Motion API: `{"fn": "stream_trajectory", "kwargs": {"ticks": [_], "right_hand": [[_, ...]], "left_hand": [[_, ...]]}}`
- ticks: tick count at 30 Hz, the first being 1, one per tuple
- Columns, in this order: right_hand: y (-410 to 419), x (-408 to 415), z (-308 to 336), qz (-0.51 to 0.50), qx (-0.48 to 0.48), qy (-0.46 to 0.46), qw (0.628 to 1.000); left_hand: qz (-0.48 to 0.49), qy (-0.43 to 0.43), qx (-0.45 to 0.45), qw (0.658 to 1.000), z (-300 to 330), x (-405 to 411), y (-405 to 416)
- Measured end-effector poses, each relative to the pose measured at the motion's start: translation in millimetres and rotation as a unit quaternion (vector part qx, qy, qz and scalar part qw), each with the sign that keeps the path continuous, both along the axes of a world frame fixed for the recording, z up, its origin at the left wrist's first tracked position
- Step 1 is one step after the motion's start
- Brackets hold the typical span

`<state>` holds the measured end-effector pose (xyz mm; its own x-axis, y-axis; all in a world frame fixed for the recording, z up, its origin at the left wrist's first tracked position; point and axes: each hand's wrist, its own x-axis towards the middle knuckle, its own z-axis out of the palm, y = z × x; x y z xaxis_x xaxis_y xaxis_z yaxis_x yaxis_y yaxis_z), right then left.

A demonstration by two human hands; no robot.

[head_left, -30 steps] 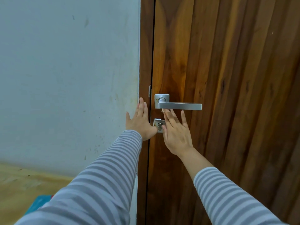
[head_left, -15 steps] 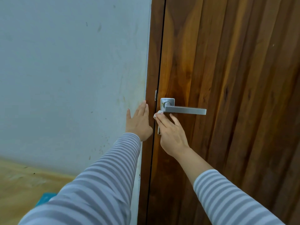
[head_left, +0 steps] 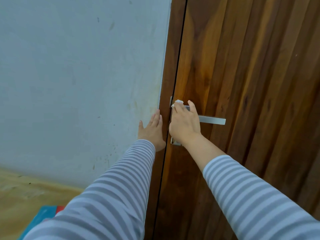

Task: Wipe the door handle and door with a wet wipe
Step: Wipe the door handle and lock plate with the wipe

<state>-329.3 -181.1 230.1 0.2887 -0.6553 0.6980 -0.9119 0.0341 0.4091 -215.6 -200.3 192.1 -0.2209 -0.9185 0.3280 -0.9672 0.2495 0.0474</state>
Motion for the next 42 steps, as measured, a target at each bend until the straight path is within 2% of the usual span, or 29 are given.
{"fn": "stream_trajectory", "kwargs": {"ticks": [8, 15, 22, 24, 26, 30, 32, 42], "right_hand": [[8, 1, 0, -0.075, 0.007, 0.213, 0.974], [12, 7, 2, -0.106, 0.041, 0.267, 0.957], [19, -1, -26, -0.127, 0.034, 0.327, 0.936], [19, -4, -41, -0.137, 0.052, 0.307, 0.94], [19, -7, -53, -0.138, 0.064, 0.249, 0.956], [14, -20, -61, -0.016, 0.043, 0.133, 0.99], [12, -20, -55, 0.024, 0.05, 0.106, 0.993], [-4, -43, -60, 0.044, 0.072, 0.049, 0.995]], "left_hand": [[0.001, -0.029, -0.011, 1.0, -2, 6, -2], [0.001, -0.032, -0.011, 0.999, -4, 7, -3], [-0.002, -0.029, -0.007, 1.0, -3, 7, -2], [-0.001, -0.027, -0.004, 1.0, -3, 5, -2], [0.001, -0.027, -0.007, 1.0, -4, 5, -3], [0.007, -0.032, -0.009, 0.999, -6, 3, -4], [0.008, -0.031, -0.01, 0.999, -7, 2, -4], [0.02, -0.038, -0.014, 0.999, -9, 1, -6]]}}
